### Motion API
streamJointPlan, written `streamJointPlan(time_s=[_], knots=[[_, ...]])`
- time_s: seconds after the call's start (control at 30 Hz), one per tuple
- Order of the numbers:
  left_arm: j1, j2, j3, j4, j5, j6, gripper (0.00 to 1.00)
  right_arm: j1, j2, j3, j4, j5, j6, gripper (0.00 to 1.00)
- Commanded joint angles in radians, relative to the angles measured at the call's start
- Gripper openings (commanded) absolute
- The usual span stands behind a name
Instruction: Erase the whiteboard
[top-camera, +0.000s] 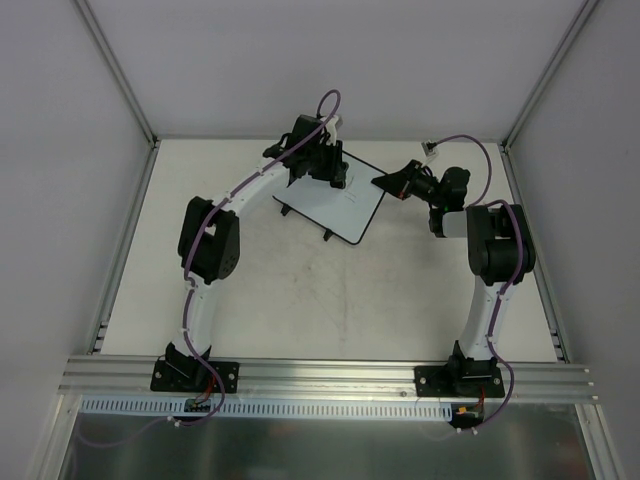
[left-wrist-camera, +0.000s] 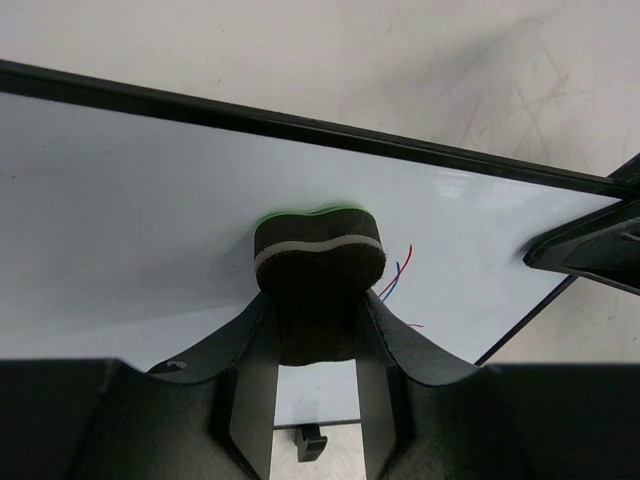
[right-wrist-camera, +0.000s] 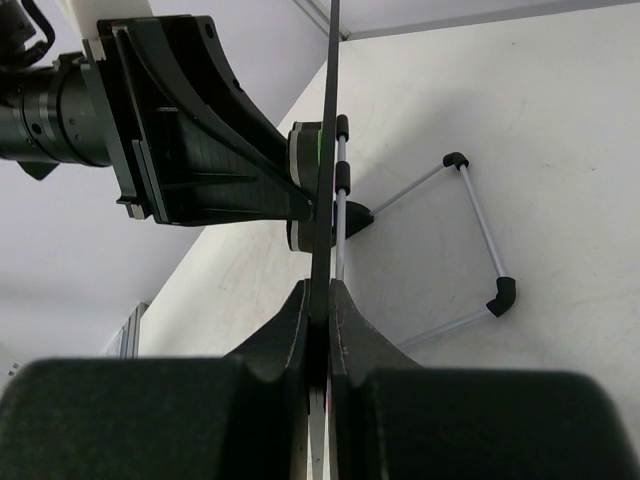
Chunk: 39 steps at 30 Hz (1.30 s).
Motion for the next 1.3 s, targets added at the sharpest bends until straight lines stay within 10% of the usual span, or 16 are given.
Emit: streamJointPlan(time_s=[0.0,0.63,1.27], knots=[[-0.017,-0.002,-0.098,0.112,-0.021,-0.009,0.00,0.053,-0.044,0.038,0.241,-0.207,0.069,0.00],[-0.084,-0.163,-0.704,0.417,-0.022,-0.094,0.00,0.053,-0.049,0.038,0.241,-0.207,0.072,0.00],[-0.078,-0.031,-0.234,0.220,-0.050,-0.025,0.00,0.060,-0.050,0.042,0.243,-0.216,0.080,0.00]])
